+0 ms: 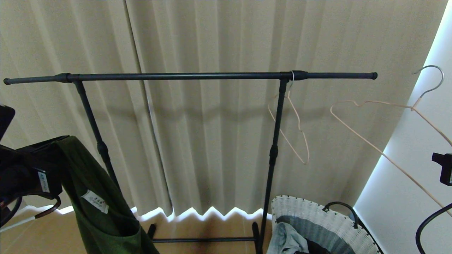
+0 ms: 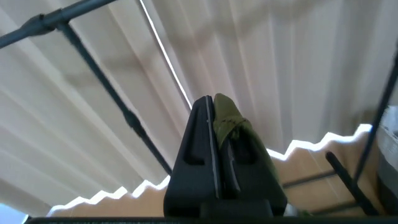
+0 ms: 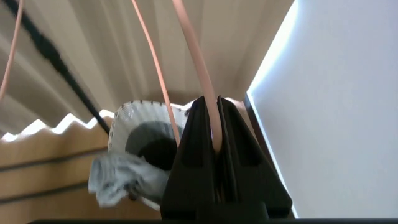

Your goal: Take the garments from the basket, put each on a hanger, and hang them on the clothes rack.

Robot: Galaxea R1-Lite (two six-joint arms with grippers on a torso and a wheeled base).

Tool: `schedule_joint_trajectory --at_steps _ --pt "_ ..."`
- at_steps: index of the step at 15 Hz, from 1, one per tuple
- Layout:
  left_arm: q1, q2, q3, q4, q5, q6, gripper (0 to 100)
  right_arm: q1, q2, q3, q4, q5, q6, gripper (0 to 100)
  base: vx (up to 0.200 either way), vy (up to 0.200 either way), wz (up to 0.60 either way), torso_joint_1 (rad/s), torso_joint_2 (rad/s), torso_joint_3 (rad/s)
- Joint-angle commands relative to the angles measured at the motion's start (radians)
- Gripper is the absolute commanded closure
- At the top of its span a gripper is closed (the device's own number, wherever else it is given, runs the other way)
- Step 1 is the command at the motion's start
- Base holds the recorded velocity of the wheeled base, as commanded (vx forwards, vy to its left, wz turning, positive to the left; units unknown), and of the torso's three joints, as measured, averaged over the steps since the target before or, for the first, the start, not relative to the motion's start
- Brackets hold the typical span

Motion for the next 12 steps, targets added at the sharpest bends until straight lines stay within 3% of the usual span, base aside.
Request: schedule_joint_trajectory --at_steps 1,5,8,12 --pt "-0.001 0.007 0.01 -0.002 0.0 0.0 100 0.017 -0.018 0.023 -0.001 0.001 0.0 100 0.0 0.0 0.0 0.0 0.0 0.0" --pt "-0.001 0.012 0.015 -0.001 0.0 0.0 100 0.053 -0.023 0.027 -0.002 0.001 0.002 100 0.0 0.0 0.0 0.0 0.0 0.0" --pt "-0.001 0.01 0.013 -0.001 0.002 0.0 100 0.08 -0.034 0.022 -0.007 0.004 0.005 100 0.0 0.2 0.0 -0.001 0.0 0.002" --pt "-0.001 0.018 0.013 -0.001 0.0 0.002 100 0.099 -0.101 0.039 -0.047 0.108 0.0 100 0.0 0.2 0.0 0.004 0.0 0.0"
